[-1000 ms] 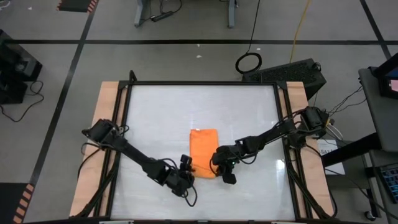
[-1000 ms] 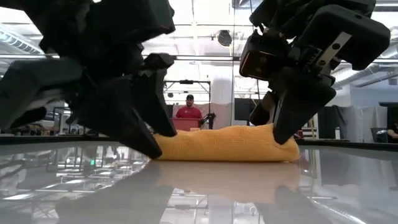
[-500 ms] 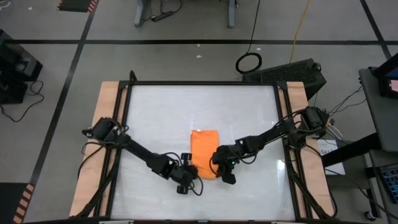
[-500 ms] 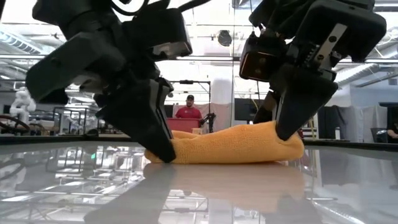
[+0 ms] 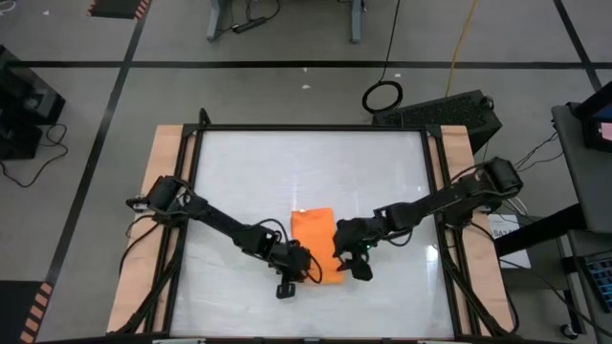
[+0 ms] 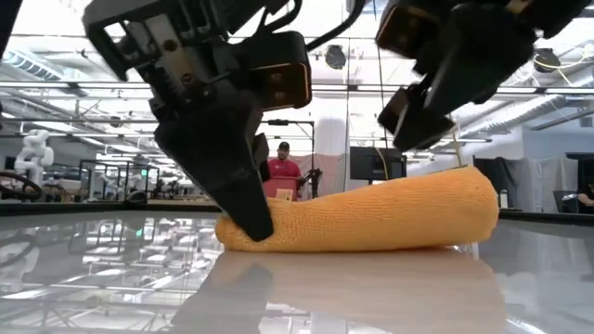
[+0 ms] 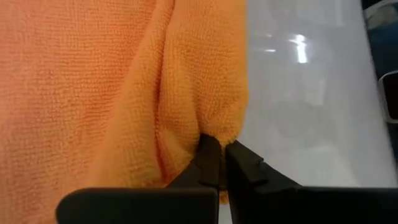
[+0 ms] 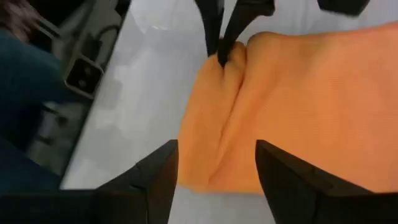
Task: Roll towel
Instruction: Roll the orange towel
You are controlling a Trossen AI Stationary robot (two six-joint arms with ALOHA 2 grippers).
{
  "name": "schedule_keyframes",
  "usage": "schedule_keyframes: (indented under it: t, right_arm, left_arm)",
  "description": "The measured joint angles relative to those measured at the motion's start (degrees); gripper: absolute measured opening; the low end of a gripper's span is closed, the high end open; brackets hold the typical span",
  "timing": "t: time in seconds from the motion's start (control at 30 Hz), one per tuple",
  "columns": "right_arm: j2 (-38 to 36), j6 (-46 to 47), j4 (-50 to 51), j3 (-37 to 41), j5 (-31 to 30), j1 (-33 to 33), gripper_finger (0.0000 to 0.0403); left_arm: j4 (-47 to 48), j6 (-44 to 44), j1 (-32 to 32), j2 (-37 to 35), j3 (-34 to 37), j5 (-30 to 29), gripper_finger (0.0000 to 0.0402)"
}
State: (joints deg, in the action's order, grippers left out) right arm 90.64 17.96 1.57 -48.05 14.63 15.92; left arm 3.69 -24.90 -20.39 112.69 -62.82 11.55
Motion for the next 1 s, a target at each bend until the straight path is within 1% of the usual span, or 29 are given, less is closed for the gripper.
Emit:
schedule_keyframes:
  t: [0.1,0.2,0.27,0.3,0.4,0.47,0.5,0.57,0.67,0.87,1.0]
  right_arm:
    - [-1.91,-4.88,2.51,0.00,-2.86,2.15,0.0203]
    - [-2.43,-9.63,4.60,0.02,-4.61,5.68,0.0192]
    - [-2.41,-12.56,5.02,0.02,-7.08,8.56,0.0182]
    - [-2.41,-14.05,5.31,0.02,-8.81,10.00,0.0177]
    - [-2.41,-17.64,5.20,0.02,-16.48,13.78,0.0166]
    - [-2.39,-19.20,4.83,0.02,-21.44,15.53,0.0163]
    - [-2.39,-19.88,4.48,0.02,-22.99,16.19,0.0163]
    - [-2.07,-20.68,3.71,0.02,-24.36,17.03,0.0164]
    - [-0.44,-20.75,2.66,0.03,-24.77,17.46,0.0167]
    - [5.36,-20.92,-2.94,0.11,-25.70,17.97,0.0168]
    - [8.28,-20.50,-4.76,0.10,-31.66,18.25,0.0168]
  left_arm:
    - [-0.70,-1.68,1.12,0.08,0.02,2.49,0.0006]
    - [-1.31,-3.23,2.51,0.13,0.08,5.89,0.0006]
    - [-1.58,-4.19,3.36,0.17,0.11,7.47,0.0006]
    - [-1.66,-4.79,3.82,0.17,0.11,8.23,0.0006]
    - [-2.11,-5.65,4.87,0.19,0.13,10.50,0.0006]
    - [-2.49,-6.55,5.64,0.19,0.39,11.79,0.0006]
    - [-2.68,-7.35,6.06,0.19,0.53,12.60,0.0006]
    - [-2.87,-8.15,7.05,0.19,0.86,14.28,0.0006]
    - [-3.01,-9.22,8.33,0.19,1.06,16.36,0.0006]
    - [-3.16,-9.26,10.17,0.19,1.07,20.02,0.0006]
    - [-3.01,-9.29,10.95,0.19,1.07,22.91,0.0006]
